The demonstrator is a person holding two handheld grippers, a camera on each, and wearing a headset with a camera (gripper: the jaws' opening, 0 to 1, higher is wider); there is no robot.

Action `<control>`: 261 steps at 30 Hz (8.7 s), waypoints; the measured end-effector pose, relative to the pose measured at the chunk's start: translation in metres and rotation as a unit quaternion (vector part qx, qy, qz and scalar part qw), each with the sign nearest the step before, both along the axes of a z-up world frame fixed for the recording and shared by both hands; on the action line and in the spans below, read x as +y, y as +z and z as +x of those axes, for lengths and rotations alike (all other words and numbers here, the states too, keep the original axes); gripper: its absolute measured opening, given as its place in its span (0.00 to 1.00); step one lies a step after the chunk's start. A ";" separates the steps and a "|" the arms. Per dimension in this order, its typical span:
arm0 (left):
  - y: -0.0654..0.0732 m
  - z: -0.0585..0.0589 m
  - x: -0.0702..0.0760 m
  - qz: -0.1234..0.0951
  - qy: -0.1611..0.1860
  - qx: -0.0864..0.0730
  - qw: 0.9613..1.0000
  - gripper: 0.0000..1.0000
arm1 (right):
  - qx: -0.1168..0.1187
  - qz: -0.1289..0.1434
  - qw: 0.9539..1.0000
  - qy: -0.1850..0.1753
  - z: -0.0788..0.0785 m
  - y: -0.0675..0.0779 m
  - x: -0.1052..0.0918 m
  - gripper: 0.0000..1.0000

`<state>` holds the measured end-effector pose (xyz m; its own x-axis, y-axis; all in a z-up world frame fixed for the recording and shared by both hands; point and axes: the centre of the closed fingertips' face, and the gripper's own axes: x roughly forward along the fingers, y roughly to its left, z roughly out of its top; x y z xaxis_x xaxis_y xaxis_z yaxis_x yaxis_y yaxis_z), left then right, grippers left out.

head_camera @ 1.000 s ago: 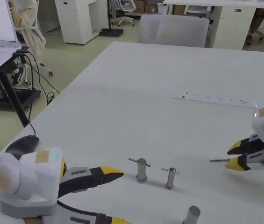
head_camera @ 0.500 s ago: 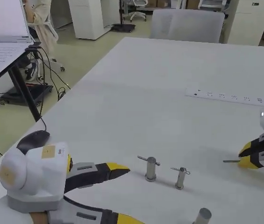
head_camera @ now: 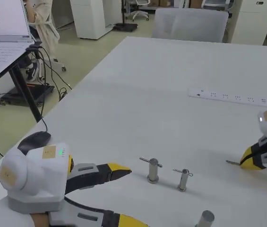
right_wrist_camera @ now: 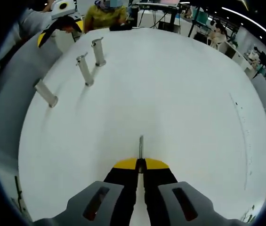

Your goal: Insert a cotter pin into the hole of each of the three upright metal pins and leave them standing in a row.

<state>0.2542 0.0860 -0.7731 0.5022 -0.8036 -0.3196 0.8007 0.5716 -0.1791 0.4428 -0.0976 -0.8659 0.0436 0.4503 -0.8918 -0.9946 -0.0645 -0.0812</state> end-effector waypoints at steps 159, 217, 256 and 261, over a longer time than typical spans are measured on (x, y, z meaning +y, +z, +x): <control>0.040 -0.043 -0.088 0.015 -0.190 -0.056 0.980 0.01 | 0.160 -0.008 0.978 0.132 -0.235 0.117 0.074 0.16; 0.030 -0.046 -0.090 0.030 -0.202 -0.027 0.979 0.01 | 0.126 0.009 0.974 0.188 -0.244 0.112 0.086 0.05; 0.028 -0.039 -0.093 0.028 -0.183 -0.030 0.982 0.03 | 0.058 0.034 0.991 0.115 -0.229 0.111 0.085 0.03; 0.024 -0.035 -0.093 0.025 -0.181 -0.025 0.983 0.06 | 0.055 0.041 0.994 0.088 -0.225 0.111 0.075 0.03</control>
<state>0.2189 -0.0067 -0.7494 0.2029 -0.9159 -0.3462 0.9601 0.2556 -0.1136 0.2177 -0.0224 -0.7554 -0.1387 0.5138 -0.8466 -0.9716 -0.2360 0.0160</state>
